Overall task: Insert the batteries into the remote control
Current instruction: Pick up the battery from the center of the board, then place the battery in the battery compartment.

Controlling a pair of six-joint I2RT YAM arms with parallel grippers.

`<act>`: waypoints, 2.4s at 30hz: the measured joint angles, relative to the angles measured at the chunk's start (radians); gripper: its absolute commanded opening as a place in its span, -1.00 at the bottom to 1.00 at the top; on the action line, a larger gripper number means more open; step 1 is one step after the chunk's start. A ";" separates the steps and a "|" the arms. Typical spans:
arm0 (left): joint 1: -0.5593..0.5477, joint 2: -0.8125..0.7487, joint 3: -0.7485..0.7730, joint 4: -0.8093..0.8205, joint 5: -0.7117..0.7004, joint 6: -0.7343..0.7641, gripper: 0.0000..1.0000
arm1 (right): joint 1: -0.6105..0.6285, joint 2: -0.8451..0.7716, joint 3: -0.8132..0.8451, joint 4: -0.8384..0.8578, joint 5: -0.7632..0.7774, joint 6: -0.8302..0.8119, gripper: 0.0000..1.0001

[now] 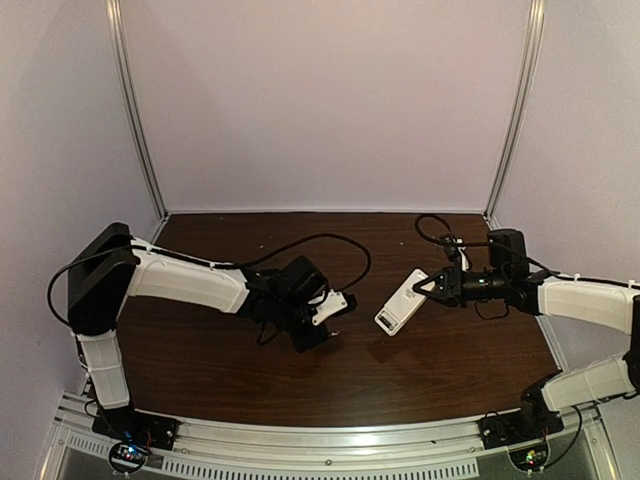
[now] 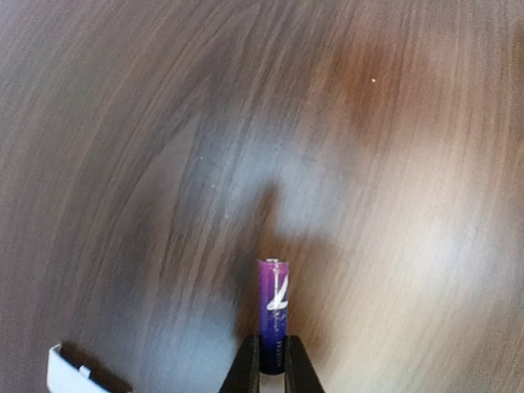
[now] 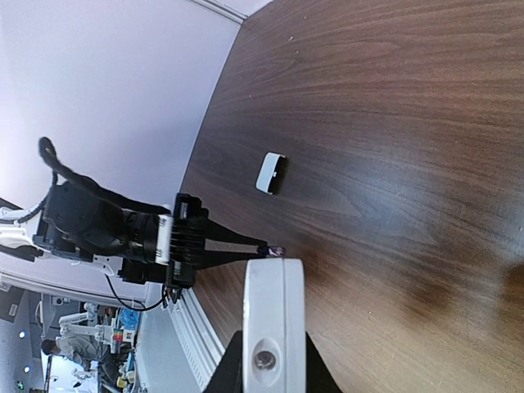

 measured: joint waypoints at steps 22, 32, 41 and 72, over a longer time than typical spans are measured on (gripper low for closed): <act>-0.204 -0.394 -0.075 -0.082 -0.085 0.480 -1.00 | 0.204 0.101 -0.060 0.221 -0.126 0.164 -1.00; -0.251 -0.307 -0.042 -0.130 -0.143 0.546 -1.00 | 0.271 0.184 -0.058 0.336 -0.125 0.259 -1.00; -0.271 -0.267 -0.013 -0.157 -0.187 0.564 -1.00 | 0.310 0.233 -0.058 0.407 -0.110 0.313 -1.00; -0.298 -0.204 0.035 -0.218 -0.244 0.582 -0.63 | 0.321 0.288 -0.061 0.495 -0.076 0.376 -1.00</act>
